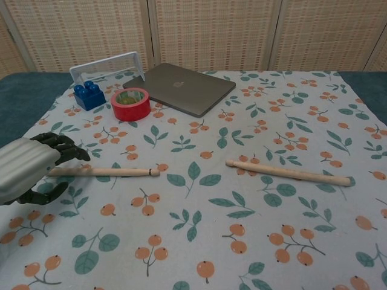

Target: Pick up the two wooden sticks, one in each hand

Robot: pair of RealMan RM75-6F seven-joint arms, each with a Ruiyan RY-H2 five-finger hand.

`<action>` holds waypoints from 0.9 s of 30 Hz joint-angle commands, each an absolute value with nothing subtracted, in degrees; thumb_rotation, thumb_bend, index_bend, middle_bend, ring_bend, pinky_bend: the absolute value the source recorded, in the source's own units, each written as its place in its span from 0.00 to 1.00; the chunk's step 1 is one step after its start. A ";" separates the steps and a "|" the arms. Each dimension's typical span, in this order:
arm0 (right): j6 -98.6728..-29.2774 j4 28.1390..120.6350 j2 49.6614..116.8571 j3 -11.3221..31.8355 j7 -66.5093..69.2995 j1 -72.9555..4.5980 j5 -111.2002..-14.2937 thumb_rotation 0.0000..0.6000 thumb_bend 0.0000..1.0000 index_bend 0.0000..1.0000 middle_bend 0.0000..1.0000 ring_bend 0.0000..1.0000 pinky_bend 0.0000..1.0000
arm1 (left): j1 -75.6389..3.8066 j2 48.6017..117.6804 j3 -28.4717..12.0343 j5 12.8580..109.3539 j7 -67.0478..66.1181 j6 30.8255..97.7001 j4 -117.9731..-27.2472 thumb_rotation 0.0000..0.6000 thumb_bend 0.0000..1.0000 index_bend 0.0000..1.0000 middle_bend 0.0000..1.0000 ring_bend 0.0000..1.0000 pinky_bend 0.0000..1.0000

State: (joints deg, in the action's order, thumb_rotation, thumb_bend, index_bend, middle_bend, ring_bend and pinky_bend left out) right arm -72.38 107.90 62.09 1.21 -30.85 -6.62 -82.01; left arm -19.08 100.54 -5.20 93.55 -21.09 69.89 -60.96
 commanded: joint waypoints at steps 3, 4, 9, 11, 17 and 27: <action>-71.38 106.82 62.70 1.50 -31.18 -7.65 -80.19 1.00 0.26 0.00 0.00 0.00 0.00 | -21.14 102.85 -5.32 91.95 -21.26 68.35 -57.37 1.00 0.45 0.27 0.29 0.16 0.15; -71.34 106.65 62.75 1.56 -31.23 -7.81 -79.88 1.00 0.26 0.00 0.00 0.00 0.00 | -21.44 103.19 -5.24 91.81 -21.40 68.30 -56.75 1.00 0.45 0.28 0.30 0.17 0.15; -71.18 106.42 62.82 1.60 -31.43 -8.38 -79.01 1.00 0.26 0.00 0.00 0.00 0.00 | -22.41 104.63 -5.11 91.18 -22.91 68.31 -54.15 1.00 0.45 0.37 0.38 0.21 0.15; -71.17 106.42 62.83 1.59 -31.47 -8.44 -78.93 1.00 0.26 0.00 0.00 0.00 0.00 | -22.52 104.84 -5.10 91.09 -23.10 68.31 -53.81 1.00 0.45 0.39 0.39 0.21 0.15; -71.33 106.69 62.84 1.56 -32.23 -8.87 -77.99 1.00 0.26 0.00 0.00 0.00 0.00 | -23.72 106.16 -5.19 89.77 -24.68 67.17 -50.87 1.00 0.45 0.47 0.45 0.25 0.15; -70.86 107.96 63.52 1.38 -35.65 -10.26 -75.87 1.00 0.26 0.00 0.00 0.00 0.00 | -23.94 106.78 -4.03 90.51 -23.03 71.26 -48.98 1.00 0.46 0.62 0.68 0.40 0.15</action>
